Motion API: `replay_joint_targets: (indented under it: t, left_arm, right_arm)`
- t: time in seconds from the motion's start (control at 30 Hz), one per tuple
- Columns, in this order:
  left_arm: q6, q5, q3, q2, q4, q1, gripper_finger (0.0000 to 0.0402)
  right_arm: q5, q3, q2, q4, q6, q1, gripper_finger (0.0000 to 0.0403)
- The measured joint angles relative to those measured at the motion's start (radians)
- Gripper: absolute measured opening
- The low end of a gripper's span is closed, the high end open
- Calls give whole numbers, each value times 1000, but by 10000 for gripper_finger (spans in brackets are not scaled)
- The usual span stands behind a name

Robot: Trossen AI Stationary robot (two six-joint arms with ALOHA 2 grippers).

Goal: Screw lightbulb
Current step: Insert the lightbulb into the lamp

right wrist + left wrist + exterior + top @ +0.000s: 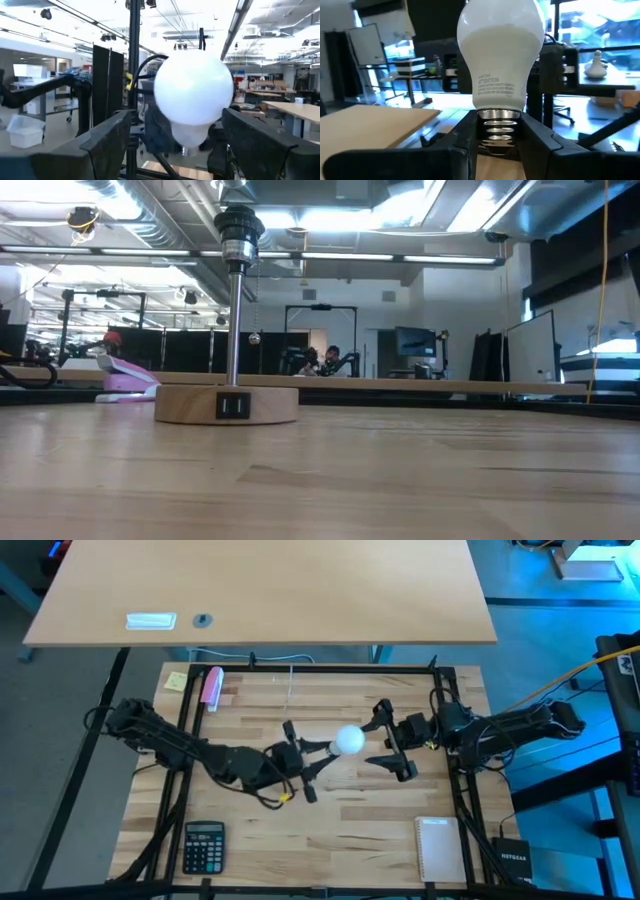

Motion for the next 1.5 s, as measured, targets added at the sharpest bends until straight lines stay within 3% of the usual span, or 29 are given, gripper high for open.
replay_joint_targets:
  t: [0.27,0.4,0.67,0.73,0.83,1.0,1.1,1.23,1.3,1.4,1.5]
  left_arm:
    - [-21,55,-10,0,-6,42,90]
    - [-5,55,-11,0,-11,42,90]
    - [28,53,-10,0,-15,40,94]
    - [27,47,-10,0,-16,40,121]
    - [61,-46,-10,-18,-54,34,179]
    - [79,-215,-10,-165,-296,-16,254]
    - [-130,-286,-6,-285,-616,-57,276]
    - [-608,-292,-13,-401,-1198,-99,282]
    - [-802,-300,-55,-435,-1374,-132,281]
    - [-974,-290,-192,-473,-1402,-183,276]
    - [-1010,-253,-345,-509,-1271,-220,271]
  right_arm:
    - [47,123,94,-45,7,-1,335]
    - [13,166,114,-93,-37,0,331]
    - [1,179,118,-94,-121,0,261]
    - [5,179,118,-101,-132,0,261]
    - [29,179,118,-109,-143,-2,261]
    - [91,223,110,-231,-173,-14,261]
    - [97,301,108,-423,-201,-37,261]
    - [120,362,112,-578,-215,-83,261]
    - [119,363,112,-600,-214,-107,261]
    - [119,349,116,-598,-211,-139,261]
    - [101,341,127,-601,-210,-168,263]
